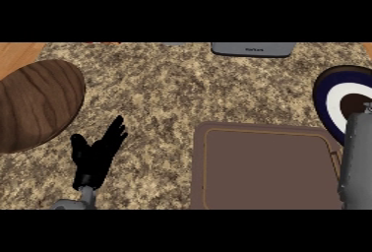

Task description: Pick the bell pepper from the tray and place it in the plate

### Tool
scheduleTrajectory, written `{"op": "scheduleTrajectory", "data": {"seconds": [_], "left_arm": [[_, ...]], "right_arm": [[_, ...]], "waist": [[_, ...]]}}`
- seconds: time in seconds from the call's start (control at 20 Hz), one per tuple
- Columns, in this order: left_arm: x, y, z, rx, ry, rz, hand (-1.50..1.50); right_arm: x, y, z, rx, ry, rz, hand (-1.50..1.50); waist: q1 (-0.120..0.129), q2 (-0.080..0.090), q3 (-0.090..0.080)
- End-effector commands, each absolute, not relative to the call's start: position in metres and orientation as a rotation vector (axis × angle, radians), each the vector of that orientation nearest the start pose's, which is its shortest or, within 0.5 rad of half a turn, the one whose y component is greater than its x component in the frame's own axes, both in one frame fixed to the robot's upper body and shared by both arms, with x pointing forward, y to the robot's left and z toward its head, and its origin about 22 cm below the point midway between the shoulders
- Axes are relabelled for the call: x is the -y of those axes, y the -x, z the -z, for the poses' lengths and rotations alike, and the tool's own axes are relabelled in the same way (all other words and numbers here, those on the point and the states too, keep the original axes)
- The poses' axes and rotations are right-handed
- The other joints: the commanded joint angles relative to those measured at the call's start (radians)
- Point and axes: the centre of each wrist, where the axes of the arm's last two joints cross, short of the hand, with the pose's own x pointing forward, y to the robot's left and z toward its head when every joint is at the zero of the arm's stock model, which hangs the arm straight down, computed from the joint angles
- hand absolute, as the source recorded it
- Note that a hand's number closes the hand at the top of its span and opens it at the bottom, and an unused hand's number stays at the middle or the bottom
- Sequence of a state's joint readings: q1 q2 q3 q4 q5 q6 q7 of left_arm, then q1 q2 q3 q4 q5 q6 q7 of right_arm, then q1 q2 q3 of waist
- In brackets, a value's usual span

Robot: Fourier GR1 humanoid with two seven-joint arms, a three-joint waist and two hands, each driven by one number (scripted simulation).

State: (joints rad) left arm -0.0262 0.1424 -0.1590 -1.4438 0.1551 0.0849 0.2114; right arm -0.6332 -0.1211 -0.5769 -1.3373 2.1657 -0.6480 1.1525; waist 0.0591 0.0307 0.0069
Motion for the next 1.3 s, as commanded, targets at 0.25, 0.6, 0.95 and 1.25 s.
{"op": "scheduleTrajectory", "data": {"seconds": [0.25, 0.6, 0.95, 1.25], "left_arm": [[-0.229, -0.241, 0.025, 1.222, 0.015, 0.043, 0.0], [-0.226, -0.241, 0.034, 1.187, 0.012, 0.025, 0.0], [-0.243, -0.227, 0.043, 1.191, 0.016, 0.018, 0.0], [-0.234, -0.24, 0.037, 1.205, 0.012, 0.014, 0.0]], "right_arm": [[0.363, -0.337, -0.078, 0.747, 2.169, 0.929, 1.5], [0.391, -0.336, -0.051, 0.539, 1.942, 1.022, 1.5], [0.427, -0.336, -0.017, 0.563, 1.808, 0.903, -1.5], [0.413, -0.35, -0.028, 0.856, 1.89, 0.965, -1.5]], "waist": [[-0.027, -0.014, -0.003], [-0.038, -0.015, -0.002], [-0.038, -0.021, -0.002], [-0.041, -0.019, 0.0]]}}
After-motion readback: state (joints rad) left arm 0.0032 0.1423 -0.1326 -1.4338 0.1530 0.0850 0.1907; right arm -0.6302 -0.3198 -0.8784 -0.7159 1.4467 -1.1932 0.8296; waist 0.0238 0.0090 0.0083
